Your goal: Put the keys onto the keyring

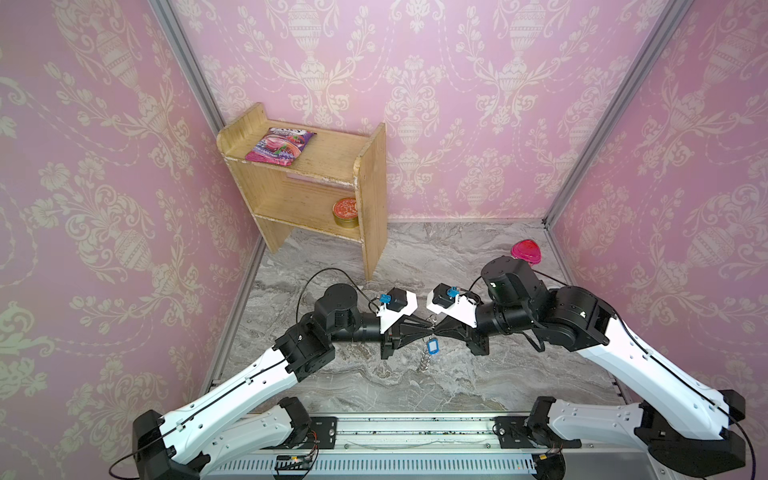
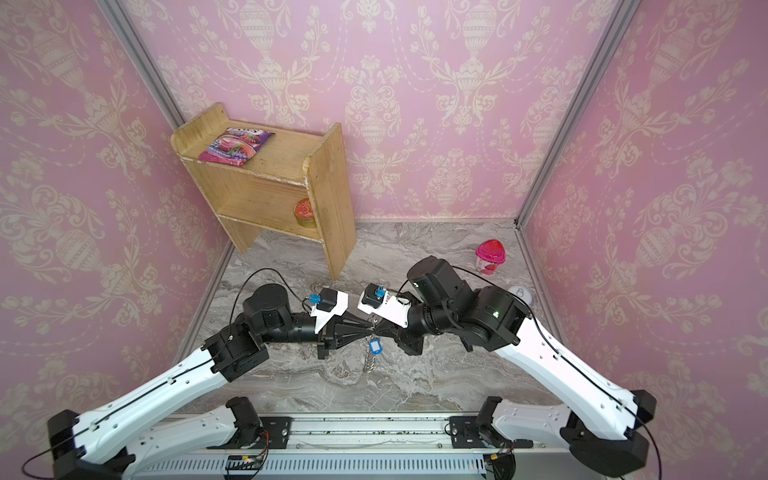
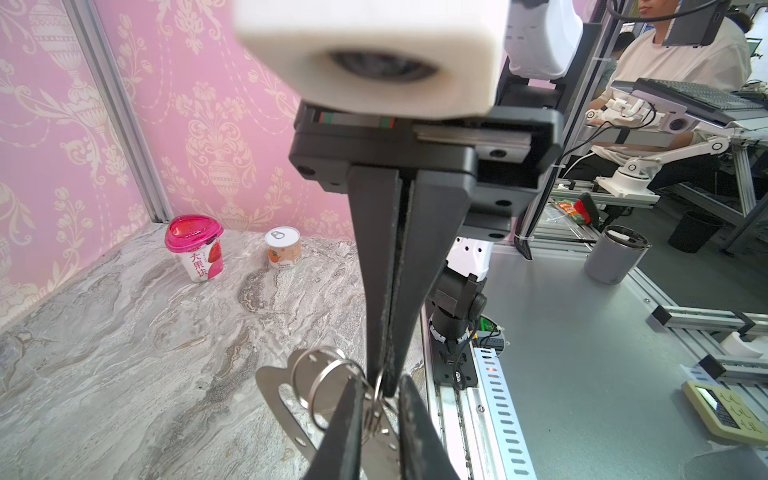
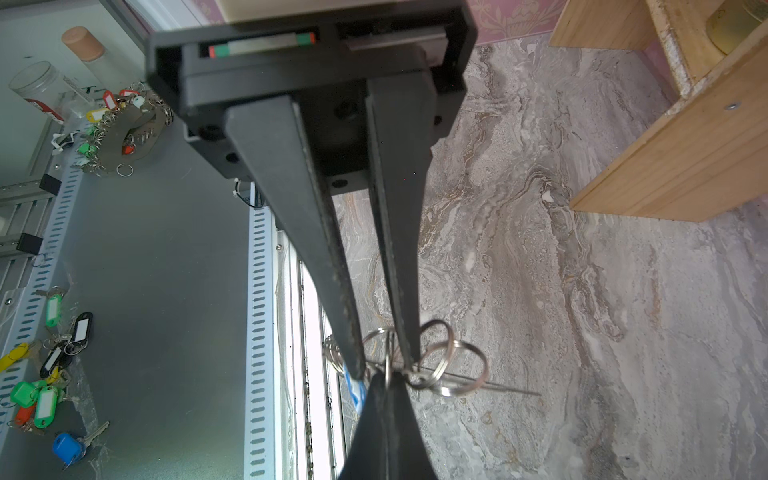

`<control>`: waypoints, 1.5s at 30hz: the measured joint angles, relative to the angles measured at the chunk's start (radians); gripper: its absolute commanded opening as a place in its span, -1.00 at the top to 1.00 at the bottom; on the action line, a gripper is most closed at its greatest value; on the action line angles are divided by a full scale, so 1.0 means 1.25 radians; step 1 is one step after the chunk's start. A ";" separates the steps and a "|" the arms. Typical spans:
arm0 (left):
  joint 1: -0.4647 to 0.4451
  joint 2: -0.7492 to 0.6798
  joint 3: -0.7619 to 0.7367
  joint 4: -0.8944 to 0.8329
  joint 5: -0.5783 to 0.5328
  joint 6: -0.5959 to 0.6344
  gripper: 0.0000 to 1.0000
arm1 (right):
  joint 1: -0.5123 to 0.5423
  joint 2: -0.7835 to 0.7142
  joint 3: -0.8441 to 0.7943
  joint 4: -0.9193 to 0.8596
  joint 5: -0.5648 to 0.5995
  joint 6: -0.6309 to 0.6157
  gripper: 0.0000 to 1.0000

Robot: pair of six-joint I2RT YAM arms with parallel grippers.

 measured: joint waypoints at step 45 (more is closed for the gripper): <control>0.004 -0.029 -0.174 0.456 -0.095 -0.114 1.00 | -0.047 -0.087 -0.065 0.147 -0.028 0.083 0.30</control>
